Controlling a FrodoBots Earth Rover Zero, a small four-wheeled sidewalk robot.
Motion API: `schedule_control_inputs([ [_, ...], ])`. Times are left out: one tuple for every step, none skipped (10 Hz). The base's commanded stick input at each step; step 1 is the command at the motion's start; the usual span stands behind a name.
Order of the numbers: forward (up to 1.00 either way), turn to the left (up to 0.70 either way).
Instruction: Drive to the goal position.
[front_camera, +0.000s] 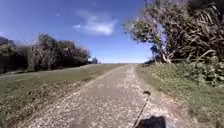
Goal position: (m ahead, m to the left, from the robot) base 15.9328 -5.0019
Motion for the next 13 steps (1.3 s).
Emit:
schedule_control_inputs([
  [0.5,0.0],
  [0.5,0.0],
  [0.5,0.0],
  [0.5,0.0],
  [0.5,0.0],
  [0.5,0.0],
  [0.5,0.0],
  [0.5,0.0],
  [0.5,0.0],
  [0.5,0.0],
  [0.5,0.0],
  [0.5,0.0],
  [0.5,0.0],
])
